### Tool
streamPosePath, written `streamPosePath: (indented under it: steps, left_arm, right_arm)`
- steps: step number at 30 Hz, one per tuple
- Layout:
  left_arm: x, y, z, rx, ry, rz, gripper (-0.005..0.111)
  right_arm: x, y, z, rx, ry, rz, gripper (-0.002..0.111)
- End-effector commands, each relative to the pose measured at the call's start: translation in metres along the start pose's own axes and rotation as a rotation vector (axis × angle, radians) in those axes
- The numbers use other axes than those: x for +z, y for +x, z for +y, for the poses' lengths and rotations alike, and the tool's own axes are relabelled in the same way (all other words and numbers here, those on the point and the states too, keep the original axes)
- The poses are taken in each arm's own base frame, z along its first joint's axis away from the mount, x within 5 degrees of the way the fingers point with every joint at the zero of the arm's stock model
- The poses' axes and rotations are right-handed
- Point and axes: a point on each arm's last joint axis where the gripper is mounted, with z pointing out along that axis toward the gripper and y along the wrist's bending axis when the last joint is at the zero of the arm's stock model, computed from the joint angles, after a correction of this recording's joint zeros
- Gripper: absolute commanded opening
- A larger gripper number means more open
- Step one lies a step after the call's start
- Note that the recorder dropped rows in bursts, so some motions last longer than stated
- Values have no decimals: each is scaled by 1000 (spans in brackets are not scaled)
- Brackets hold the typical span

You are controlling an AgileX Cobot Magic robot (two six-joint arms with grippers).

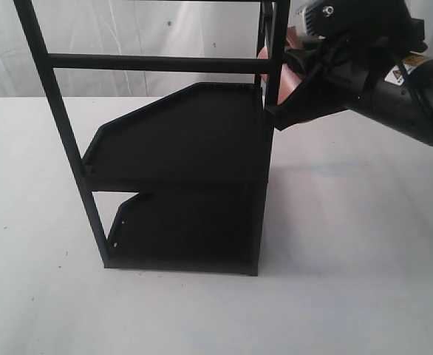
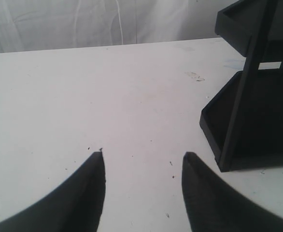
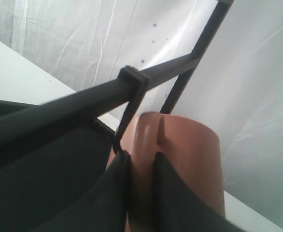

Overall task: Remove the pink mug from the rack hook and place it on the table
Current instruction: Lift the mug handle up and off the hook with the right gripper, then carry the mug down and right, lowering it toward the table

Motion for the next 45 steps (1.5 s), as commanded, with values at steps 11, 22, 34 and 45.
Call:
streamPosePath:
  steps: [11, 22, 34, 45]
  left_arm:
    - [0, 2, 0, -11, 1, 4, 53]
    - [0, 2, 0, -9, 1, 4, 53]
    - [0, 2, 0, -9, 1, 4, 53]
    - [0, 2, 0, -9, 1, 4, 53]
  right_arm:
    - [-16, -12, -14, 0, 44, -41, 0]
    - [-22, -1, -34, 48, 86, 39, 0]
    - [-82, 40, -22, 205, 170, -67, 0]
    - [-124, 77, 13, 334, -6, -247, 0]
